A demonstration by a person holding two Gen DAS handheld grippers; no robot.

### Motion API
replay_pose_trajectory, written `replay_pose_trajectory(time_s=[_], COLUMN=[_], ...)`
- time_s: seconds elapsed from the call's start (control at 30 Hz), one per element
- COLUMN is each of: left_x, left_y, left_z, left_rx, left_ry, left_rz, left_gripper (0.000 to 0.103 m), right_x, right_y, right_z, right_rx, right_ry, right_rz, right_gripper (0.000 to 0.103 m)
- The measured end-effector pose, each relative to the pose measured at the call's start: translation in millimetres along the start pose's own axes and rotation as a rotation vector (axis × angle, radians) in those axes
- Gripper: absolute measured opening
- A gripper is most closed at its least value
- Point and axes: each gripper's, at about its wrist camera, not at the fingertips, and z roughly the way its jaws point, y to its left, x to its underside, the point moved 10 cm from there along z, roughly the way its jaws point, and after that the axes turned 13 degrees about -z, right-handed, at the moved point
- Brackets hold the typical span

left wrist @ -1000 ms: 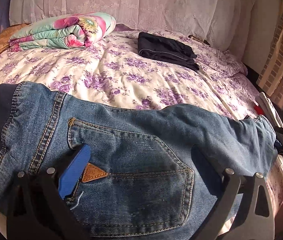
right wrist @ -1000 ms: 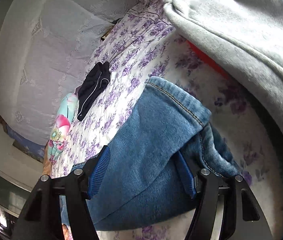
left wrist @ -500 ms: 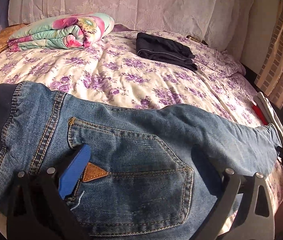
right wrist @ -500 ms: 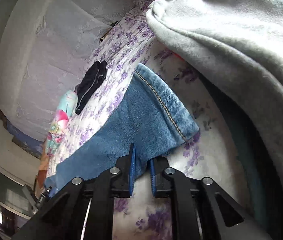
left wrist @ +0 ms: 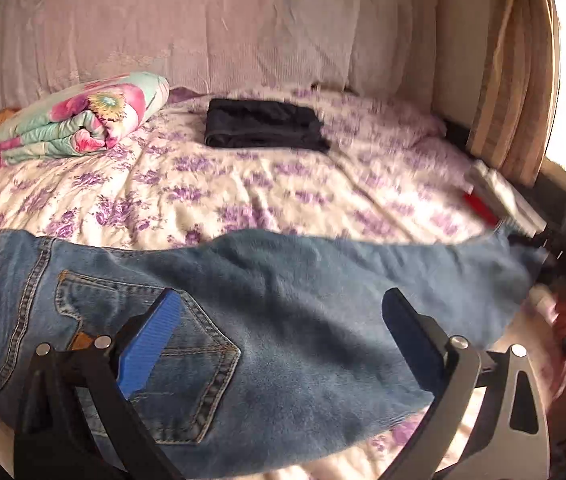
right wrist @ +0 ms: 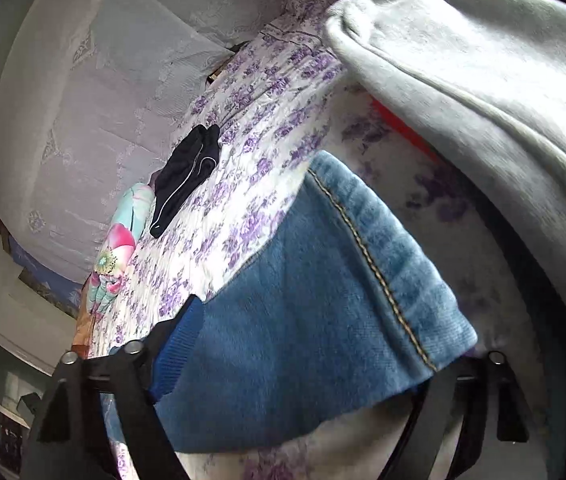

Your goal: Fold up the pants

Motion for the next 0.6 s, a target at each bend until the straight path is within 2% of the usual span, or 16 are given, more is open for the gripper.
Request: replay_pose_trajectory(time_s=[0.07,0.13,0.2,0.23,0.27,0.3,0.33,0.37,0.43,0.47,0.53,0.6], left_x=[19,15,19,20,21,22,22,20,11,3,-14,-18], left_y=[6,8,12,11,10,10,11,12,23,31,54,80], left_z=[30,24,26,26,26,26,24,20,4,-5,-21,-16], left_rx=[-0.079,-0.041,-0.031,-0.042,-0.051,-0.056,-0.058,-0.052,-0.069,-0.094,-0.145,-0.196], left_ry=[0.143,0.126,0.142,0.142,0.141,0.139,0.136,0.130,0.074,0.030,-0.051,-0.023], left_rz=[0.014,-0.018,-0.028,-0.013,-0.003,0.006,0.009,0.007,-0.007,-0.015,-0.044,-0.076], left_gripper=[0.099,0.099,0.099,0.099,0.099,0.099,0.098,0.098,0.098,0.098,0.098,0.098], right_x=[-18,-25,-13,2,17,20,15,7,-6,-11,-17,-14], right_y=[16,27,11,-9,-29,-36,-38,-43,-51,-49,-21,42], right_z=[-26,-50,-43,-28,-16,-17,-28,-45,-80,-90,-95,-75], right_rx=[-0.062,-0.048,0.019,0.079,0.123,0.055,0.024,0.047,0.175,0.229,0.241,0.190], right_ry=[-0.104,-0.161,-0.096,-0.007,0.066,0.048,0.013,-0.039,-0.170,-0.206,-0.243,-0.221], right_rz=[-0.054,-0.160,-0.184,-0.180,-0.153,-0.089,-0.046,-0.019,-0.042,-0.069,-0.170,-0.347], right_gripper=[0.016,0.015,0.018,0.029,0.035,0.033,0.035,0.036,0.036,0.036,0.039,0.041])
